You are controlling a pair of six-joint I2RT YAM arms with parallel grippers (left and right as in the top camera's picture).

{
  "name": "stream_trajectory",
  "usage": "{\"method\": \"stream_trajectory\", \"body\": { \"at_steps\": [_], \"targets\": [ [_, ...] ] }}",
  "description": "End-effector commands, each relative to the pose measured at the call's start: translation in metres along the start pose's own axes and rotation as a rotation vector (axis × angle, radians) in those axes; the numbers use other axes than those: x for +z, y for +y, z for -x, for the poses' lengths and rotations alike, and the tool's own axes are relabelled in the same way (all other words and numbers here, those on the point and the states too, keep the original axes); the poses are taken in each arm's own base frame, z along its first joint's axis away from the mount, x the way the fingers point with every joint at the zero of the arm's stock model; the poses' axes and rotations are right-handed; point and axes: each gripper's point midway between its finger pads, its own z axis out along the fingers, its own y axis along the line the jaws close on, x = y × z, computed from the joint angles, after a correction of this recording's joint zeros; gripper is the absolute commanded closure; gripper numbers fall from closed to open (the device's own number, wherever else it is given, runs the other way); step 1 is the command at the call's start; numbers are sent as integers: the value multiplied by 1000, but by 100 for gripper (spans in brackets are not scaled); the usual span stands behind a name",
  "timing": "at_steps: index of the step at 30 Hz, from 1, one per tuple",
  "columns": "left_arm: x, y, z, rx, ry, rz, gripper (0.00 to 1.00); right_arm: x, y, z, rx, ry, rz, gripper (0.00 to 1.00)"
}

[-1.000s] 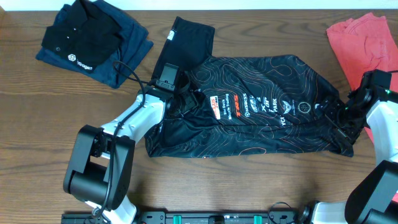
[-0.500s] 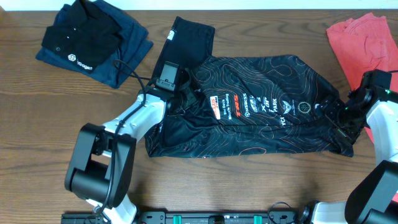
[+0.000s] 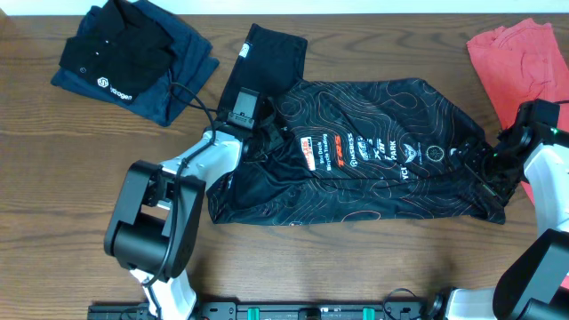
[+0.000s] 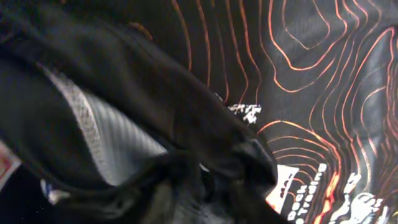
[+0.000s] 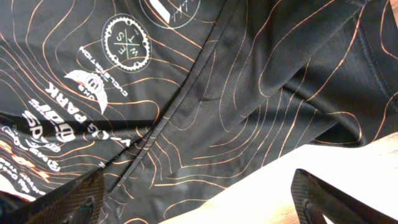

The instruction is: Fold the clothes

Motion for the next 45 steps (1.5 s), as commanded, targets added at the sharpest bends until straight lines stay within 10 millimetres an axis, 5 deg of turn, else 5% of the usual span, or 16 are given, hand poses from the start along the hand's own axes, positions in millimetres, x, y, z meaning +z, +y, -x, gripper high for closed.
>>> {"method": "stream_trajectory", "body": {
  "at_steps": [1,8,20,38,39,42,45],
  "targets": [
    [5,3,1,20,-6,12,76,3,1,-3,-23,10,-7,6],
    [2,-1,1,23,-4,-3,87,3,0,-2,-23,5,-17,6],
    [-7,-26,26,52,-118,-89,89,3,-3,0,-23,-2,-34,6],
    [-22,27,81,-35,-309,85,89,16,-12,-14,-16,37,-51,5],
    [-22,29,79,-19,-287,84,86,21,-14,-16,-16,39,-52,4],
    [-20,26,73,42,-245,67,39,29,-16,-22,-15,50,-46,4],
    [-25,18,68,95,-220,37,35,34,-17,-25,-46,59,-35,10]
  ]
}}
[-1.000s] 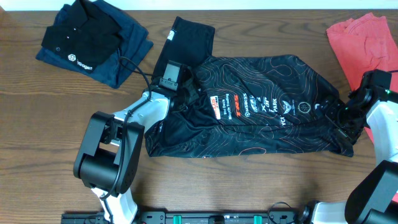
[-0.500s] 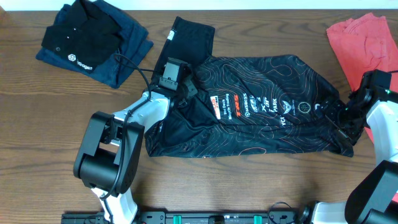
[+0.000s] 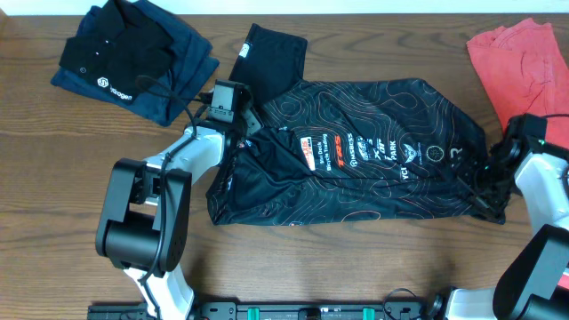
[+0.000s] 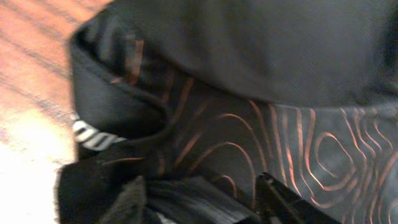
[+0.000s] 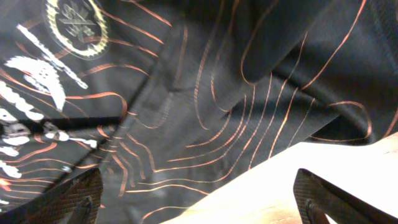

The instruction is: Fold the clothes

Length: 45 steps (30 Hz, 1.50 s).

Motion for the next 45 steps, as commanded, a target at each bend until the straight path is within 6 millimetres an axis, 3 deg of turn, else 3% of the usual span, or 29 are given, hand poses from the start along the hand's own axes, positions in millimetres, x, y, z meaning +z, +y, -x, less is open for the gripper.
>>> {"method": "stream_trajectory", "body": {
  "at_steps": [1,7,10,13,16,18,21,27,32,36,41,45],
  "targets": [
    [-16,-15,-1,86,18,-56,35,7,5,-9,-84,31,26,14],
    [-70,-38,19,158,-60,-126,32,2,36,-18,-199,74,210,24],
    [-105,-44,22,185,-85,-145,27,-1,51,-25,-250,94,286,41],
    [-128,-35,12,186,-53,-117,27,0,68,-39,-328,121,324,51],
    [-136,-13,-10,178,36,-39,27,4,88,-53,-428,126,319,57],
    [-136,4,-28,172,116,24,27,8,99,-61,-468,116,284,58],
    [-137,19,-61,168,260,71,43,16,111,-71,-484,92,216,63],
    [-136,26,-104,221,384,106,59,22,131,-95,-509,86,177,71],
    [-124,25,-127,269,444,135,74,25,141,-111,-518,103,177,78],
    [-104,37,-140,268,504,194,85,29,146,-125,-539,135,178,80],
    [-74,51,-151,257,552,246,89,35,149,-142,-562,168,158,80],
    [-67,61,-158,249,586,283,89,44,150,-155,-596,196,136,81]
  ]
}}
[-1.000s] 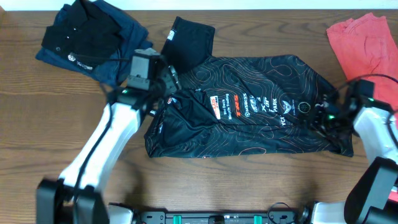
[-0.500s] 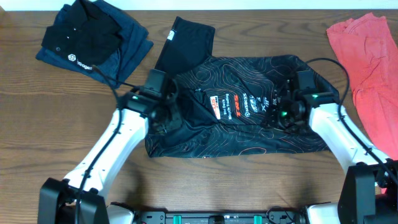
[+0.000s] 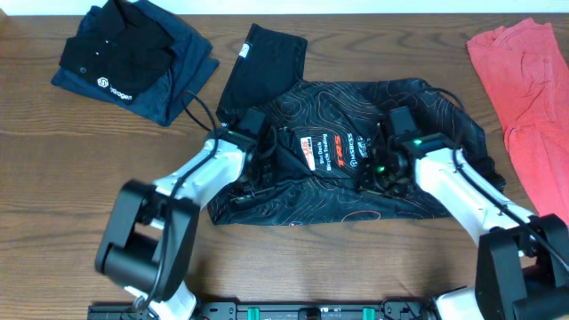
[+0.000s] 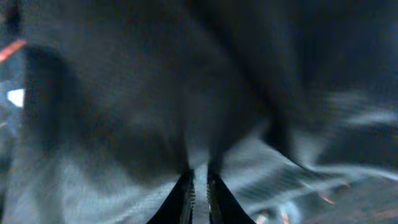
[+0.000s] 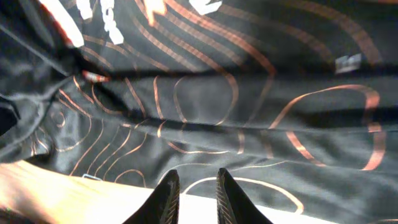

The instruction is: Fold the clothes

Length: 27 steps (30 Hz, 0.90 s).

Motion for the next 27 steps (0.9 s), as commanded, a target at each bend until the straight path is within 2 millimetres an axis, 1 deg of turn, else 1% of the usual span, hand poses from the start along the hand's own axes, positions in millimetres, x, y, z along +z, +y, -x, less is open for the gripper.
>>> {"method": "stream_trajectory", "body": {
  "at_steps": [1,6,8,10,13,22,27],
  "targets": [
    [9,7,-6,-13,35,24,89,12,4,-10,9,40,-17,81],
    [10,9,-7,-14,44,32,88,30,1,-17,33,95,-47,82],
    [10,11,-6,-14,35,45,88,39,-2,-18,35,114,-58,85],
    [10,14,-5,-15,30,56,88,47,-4,-17,39,125,-65,92],
    [10,18,-5,-15,27,78,88,54,-9,-13,48,120,-77,92],
    [6,41,0,-49,9,163,88,49,-28,4,77,74,-101,90],
    [2,64,11,-88,-3,200,88,46,-35,11,74,62,-99,88]
  ]
}}
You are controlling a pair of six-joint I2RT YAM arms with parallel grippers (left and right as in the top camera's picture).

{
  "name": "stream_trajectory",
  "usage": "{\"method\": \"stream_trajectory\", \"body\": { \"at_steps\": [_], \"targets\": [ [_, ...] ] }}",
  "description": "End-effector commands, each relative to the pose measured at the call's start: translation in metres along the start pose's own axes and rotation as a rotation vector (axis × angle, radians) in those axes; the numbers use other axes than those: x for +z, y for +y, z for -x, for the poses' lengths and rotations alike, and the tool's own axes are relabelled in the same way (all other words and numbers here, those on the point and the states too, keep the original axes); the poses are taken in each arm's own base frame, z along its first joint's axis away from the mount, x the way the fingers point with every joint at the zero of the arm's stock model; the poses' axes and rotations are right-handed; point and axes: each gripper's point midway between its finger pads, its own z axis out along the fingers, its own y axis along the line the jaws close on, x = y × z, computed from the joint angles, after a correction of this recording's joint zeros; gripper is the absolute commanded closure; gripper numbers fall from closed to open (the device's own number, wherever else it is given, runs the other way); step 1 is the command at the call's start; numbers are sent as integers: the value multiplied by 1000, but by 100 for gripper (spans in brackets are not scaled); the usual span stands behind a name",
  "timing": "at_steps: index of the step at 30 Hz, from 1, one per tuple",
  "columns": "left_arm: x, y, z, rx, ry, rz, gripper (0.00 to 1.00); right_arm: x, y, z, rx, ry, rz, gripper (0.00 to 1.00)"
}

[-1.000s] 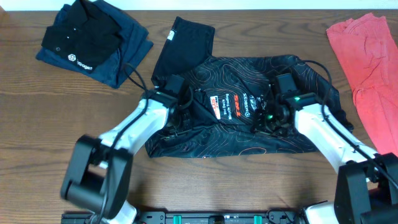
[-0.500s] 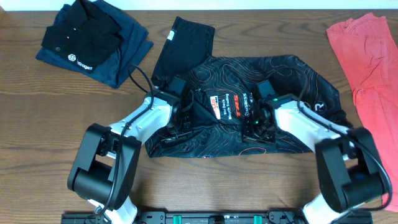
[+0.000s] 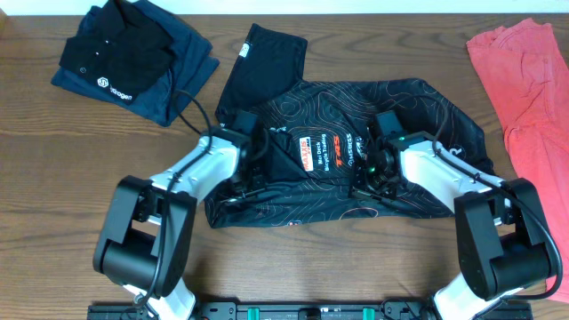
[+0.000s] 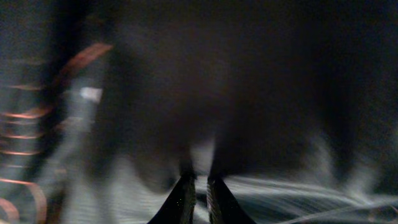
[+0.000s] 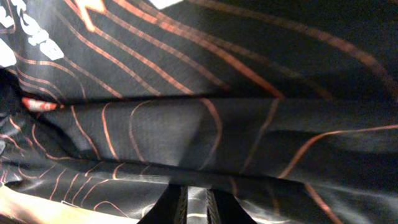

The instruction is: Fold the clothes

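A black jersey with orange contour lines and a printed chest lies spread across the middle of the wooden table. My left gripper presses into its left part; in the left wrist view the left gripper is shut on a thin fold of dark cloth. My right gripper sits on the jersey right of the print; the right wrist view shows the right gripper shut on a ridge of fabric. The right end of the jersey lies bunched.
A folded navy and black pile lies at the back left. A plain black garment piece lies behind the jersey's left shoulder. A red shirt lies at the right edge.
My right gripper has shifted slightly left and toward the front with its jaws closer together on the cloth. The left gripper has barely moved. The jersey's left part is drawn a little inward.
First my left gripper was at the jersey's upper left and my right gripper stood open at its right edge. Then both stood open at the jersey's outer ends. Later both were pinching cloth near the middle, the right end bunched inward, as now.
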Motion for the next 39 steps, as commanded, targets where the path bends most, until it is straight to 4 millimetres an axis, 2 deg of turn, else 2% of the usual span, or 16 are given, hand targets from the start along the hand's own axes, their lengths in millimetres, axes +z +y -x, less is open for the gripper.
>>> {"method": "stream_trajectory", "body": {
  "at_steps": [1,11,26,32,39],
  "targets": [
    [7,30,11,-18,-19,95,88,5,-26,12,3,-29,-93,87],
    [5,47,24,-35,-33,99,88,3,-23,29,-18,-92,-75,81],
    [2,76,39,-82,-64,156,87,-11,-37,51,-22,-151,-109,73],
    [0,88,44,-100,-67,163,87,-14,-47,56,-6,-174,-148,72],
    [-4,118,53,-153,-93,238,87,-26,-66,64,25,-200,-235,67]
  ]
}}
